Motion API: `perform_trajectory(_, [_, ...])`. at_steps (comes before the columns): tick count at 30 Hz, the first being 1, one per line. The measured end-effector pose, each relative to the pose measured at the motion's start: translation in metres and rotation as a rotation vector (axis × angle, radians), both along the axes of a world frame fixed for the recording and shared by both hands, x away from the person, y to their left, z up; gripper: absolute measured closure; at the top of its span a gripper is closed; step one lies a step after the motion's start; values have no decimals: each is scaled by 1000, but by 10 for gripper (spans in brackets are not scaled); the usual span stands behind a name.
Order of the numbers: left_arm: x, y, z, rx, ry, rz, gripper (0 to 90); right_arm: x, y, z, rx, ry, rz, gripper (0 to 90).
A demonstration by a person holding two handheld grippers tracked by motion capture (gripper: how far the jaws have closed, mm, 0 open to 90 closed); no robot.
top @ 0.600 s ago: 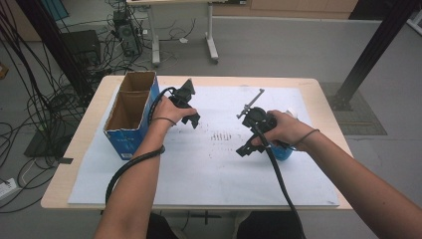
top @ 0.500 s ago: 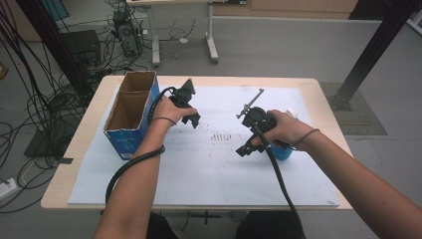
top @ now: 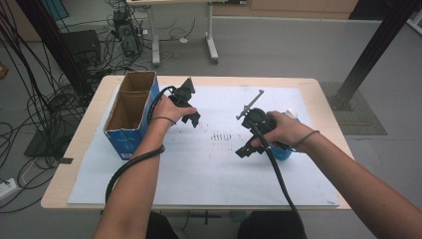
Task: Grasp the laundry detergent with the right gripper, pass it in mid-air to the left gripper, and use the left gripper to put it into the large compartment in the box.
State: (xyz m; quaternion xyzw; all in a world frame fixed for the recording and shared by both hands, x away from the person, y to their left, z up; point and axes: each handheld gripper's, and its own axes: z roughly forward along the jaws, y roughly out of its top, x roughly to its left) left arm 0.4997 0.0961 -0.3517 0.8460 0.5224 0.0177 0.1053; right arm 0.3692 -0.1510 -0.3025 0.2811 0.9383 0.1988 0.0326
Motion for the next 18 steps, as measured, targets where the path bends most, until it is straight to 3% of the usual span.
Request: perform_trajectory(18, [-4, -3, 1, 8, 10, -6, 126, -16, -23, -3, 2, 13, -37, 42])
